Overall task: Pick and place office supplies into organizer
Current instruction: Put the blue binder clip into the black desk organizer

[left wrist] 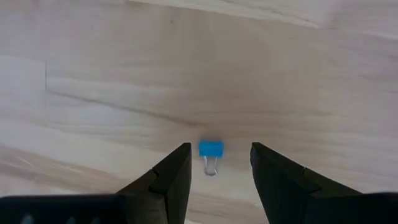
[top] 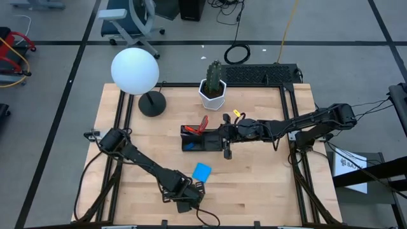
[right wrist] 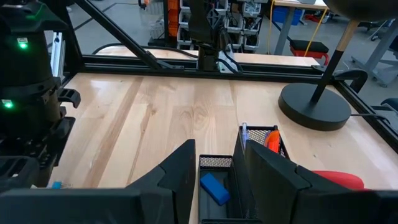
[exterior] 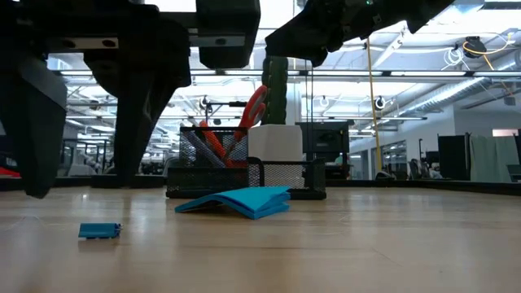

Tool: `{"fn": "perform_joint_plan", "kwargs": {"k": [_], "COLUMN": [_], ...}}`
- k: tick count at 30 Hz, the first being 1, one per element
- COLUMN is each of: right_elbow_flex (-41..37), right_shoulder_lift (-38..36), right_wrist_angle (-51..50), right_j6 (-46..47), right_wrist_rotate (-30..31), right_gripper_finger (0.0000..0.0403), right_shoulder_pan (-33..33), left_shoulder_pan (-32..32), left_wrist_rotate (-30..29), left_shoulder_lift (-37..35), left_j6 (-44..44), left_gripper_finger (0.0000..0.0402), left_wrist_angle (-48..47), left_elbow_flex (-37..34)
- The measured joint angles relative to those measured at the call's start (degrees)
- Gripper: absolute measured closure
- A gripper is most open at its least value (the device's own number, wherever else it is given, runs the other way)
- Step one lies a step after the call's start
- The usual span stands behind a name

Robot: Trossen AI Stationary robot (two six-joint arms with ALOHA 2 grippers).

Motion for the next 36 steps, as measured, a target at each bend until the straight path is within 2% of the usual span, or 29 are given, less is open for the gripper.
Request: {"fn": "perform_joint_plan", "kwargs": {"k": [11, 16, 22, 36], "right_elbow_flex": [0.0, 0.0, 0.0, 0.0], "right_shoulder_lift": [0.0, 0.0, 0.0, 0.0], "right_wrist_angle": [0.0, 0.0, 0.02, -0.09], "right_j6": [0.0, 0.0, 0.02, 0.01], "right_wrist_rotate": [0.01, -0.01, -0.01, 0.0], "right_gripper_finger": [0.0273, 0.0273, 0.0273, 0.0273], "right_shoulder_pan": [0.0, 0.0, 0.0, -0.02], "left_shoulder_pan": [2.41, 2.39, 2.26, 2.37], "left_wrist_rotate": [0.76, 3.15, 3.15, 3.78], "left_shoulder_lift": [0.0, 0.21, 0.46, 4.4], "left_j6": [1.41, 1.42, 1.07, 1.3], "left_gripper_finger": [0.0232, 0.0232, 0.0232, 0.0232], "left_wrist_angle": [0.61, 0.77, 1.65, 1.94], "left_elbow_flex": [0.0, 0.01, 0.04, 0.33]}}
